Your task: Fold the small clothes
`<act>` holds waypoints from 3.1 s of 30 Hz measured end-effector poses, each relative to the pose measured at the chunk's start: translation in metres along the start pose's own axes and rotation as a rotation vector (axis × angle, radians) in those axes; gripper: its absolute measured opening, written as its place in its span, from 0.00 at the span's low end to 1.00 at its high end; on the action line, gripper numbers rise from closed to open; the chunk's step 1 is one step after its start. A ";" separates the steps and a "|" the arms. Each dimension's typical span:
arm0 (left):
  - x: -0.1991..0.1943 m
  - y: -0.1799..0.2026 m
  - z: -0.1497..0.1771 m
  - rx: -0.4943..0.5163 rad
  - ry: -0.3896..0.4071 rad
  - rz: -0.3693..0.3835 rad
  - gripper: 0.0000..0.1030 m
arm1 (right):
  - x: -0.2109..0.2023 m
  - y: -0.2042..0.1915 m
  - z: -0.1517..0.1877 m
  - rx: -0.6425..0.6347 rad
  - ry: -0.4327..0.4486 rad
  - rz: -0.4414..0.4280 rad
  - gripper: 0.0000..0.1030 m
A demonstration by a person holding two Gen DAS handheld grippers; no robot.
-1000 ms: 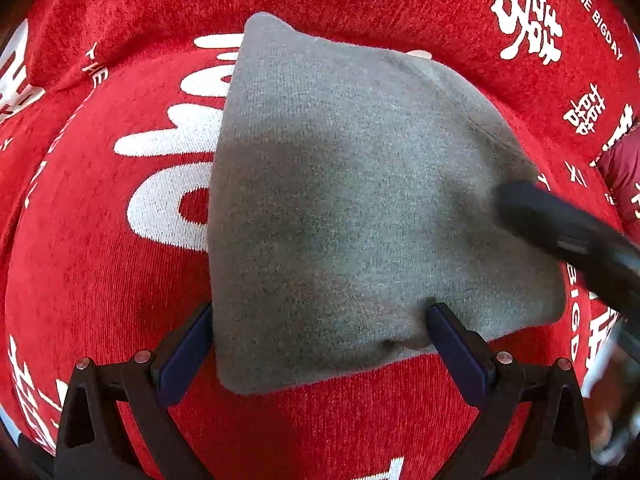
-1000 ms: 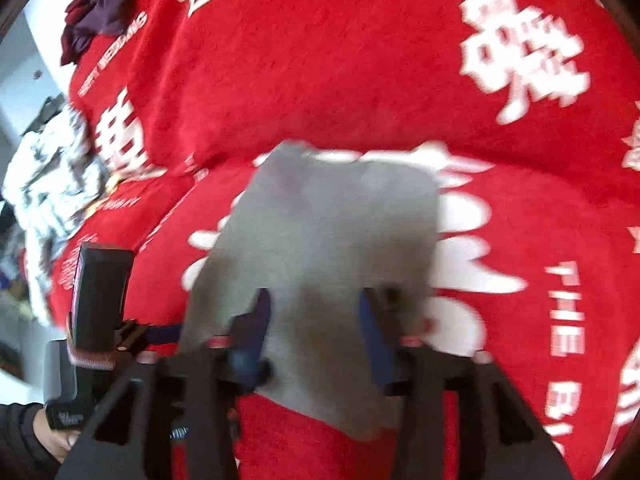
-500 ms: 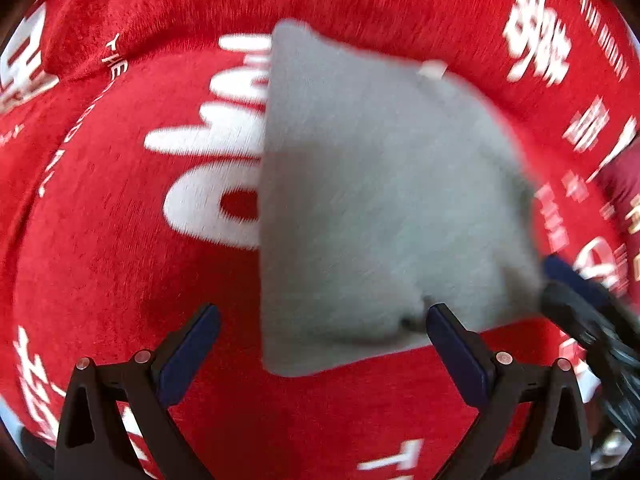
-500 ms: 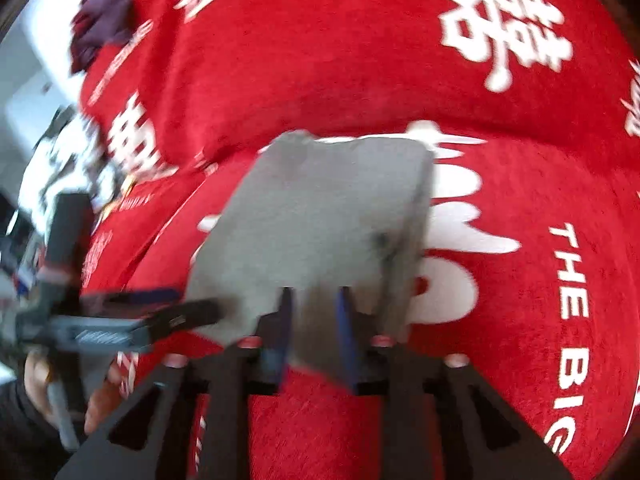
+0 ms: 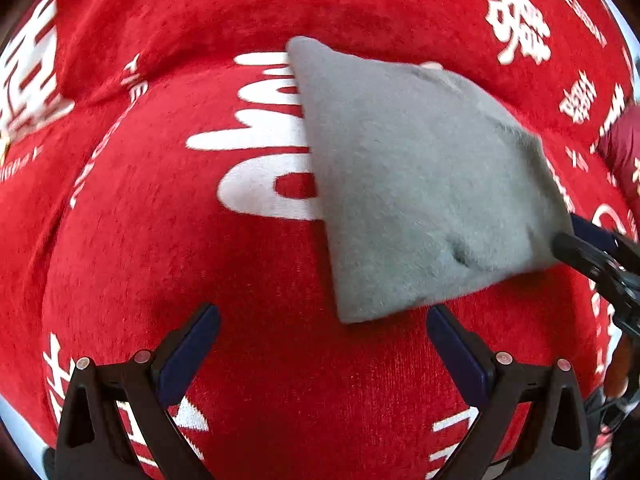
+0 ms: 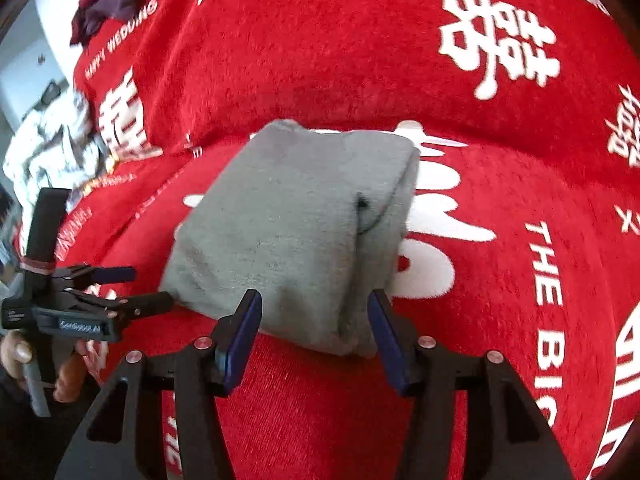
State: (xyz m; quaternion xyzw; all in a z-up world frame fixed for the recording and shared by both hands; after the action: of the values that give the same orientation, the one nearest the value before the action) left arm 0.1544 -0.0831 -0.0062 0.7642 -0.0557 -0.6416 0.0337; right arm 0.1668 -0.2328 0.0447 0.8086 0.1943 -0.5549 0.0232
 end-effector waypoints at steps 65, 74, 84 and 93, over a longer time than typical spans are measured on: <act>0.004 -0.034 -0.167 -0.136 0.004 0.009 1.00 | 0.044 0.051 -0.115 0.067 -0.040 -0.030 0.68; 0.022 -0.014 -0.176 -0.107 -0.035 0.041 1.00 | 0.057 0.077 -0.123 0.140 -0.086 -0.026 0.69; 0.047 -0.008 -0.179 -0.138 -0.100 0.134 1.00 | 0.085 0.088 -0.117 0.219 -0.139 -0.093 0.77; 0.058 0.006 -0.179 -0.120 -0.110 0.202 1.00 | 0.094 0.084 -0.111 0.232 -0.133 -0.128 0.81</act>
State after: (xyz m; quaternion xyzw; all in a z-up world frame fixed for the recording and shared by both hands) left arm 0.3401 -0.0996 -0.0312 0.7150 -0.0958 -0.6782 0.1405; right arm 0.3227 -0.2554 -0.0134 0.7534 0.1782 -0.6262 -0.0929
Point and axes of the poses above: each gripper's, at about its wrist camera, not at the fingertips, and x roughly the way its jaws point, y to its right, z to its underside, the point moved 5 cm from there along x, roughly the way its jaws point, and after that the axes turned 9 degrees about -y, right-handed, at the moved point
